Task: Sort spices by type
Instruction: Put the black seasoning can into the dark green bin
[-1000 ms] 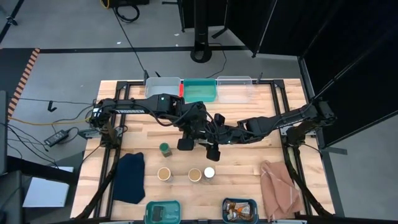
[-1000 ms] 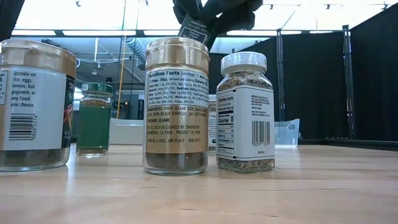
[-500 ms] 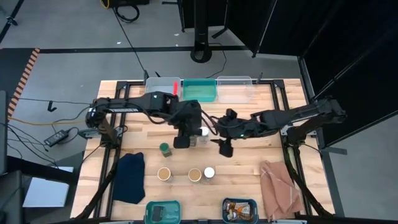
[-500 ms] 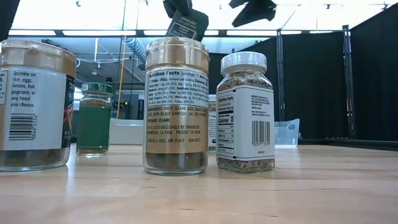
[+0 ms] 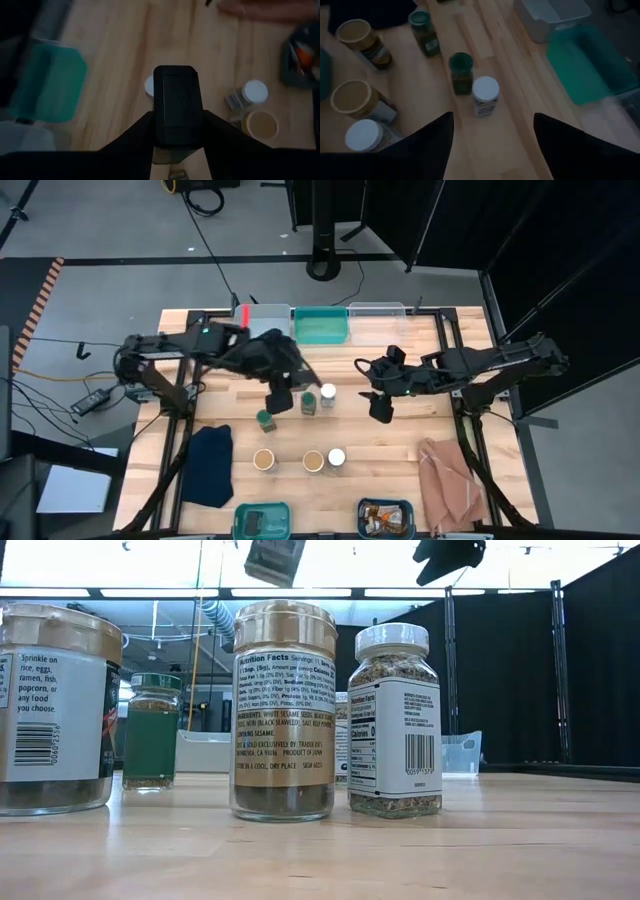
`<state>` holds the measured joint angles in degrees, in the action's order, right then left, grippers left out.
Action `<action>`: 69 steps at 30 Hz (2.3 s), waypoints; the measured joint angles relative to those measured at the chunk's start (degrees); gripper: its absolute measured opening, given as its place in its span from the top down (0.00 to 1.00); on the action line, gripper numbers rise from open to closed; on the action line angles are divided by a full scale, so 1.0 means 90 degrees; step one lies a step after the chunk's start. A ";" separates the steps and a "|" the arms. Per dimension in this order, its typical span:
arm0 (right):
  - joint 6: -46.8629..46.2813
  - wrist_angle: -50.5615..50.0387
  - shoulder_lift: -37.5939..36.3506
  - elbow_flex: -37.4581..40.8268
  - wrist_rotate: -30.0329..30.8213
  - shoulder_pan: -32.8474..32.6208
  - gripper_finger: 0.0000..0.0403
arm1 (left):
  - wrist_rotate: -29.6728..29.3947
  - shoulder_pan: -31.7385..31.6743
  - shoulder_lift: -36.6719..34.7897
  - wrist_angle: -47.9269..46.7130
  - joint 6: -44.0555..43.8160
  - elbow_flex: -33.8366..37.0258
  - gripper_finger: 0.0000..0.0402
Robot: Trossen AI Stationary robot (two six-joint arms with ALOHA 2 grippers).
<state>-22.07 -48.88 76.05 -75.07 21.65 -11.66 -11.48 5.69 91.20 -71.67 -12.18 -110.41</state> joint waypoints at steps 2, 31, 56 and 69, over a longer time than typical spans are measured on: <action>-0.0038 0.0003 0.0005 0.0000 0.0071 0.0000 0.30 | -0.0567 0.0330 -0.0182 -0.0032 -0.0519 0.0000 0.67; 0.0483 0.0119 0.0175 0.0002 0.0157 0.0029 0.34 | -0.2958 0.4891 0.1596 -0.1302 -1.0273 0.0010 0.67; 0.0064 0.0435 0.0175 0.0005 0.0160 0.0253 0.38 | -0.2578 0.5734 0.2623 -0.0771 -1.2278 0.0007 0.67; 0.0728 0.0420 0.0175 0.0006 0.0135 0.0277 0.39 | -0.2593 0.5243 0.3105 -0.0067 -1.3683 -0.0237 0.67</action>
<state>-15.52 -45.10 77.62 -75.01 22.87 -9.17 -34.81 52.88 119.14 -72.28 -135.33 -112.54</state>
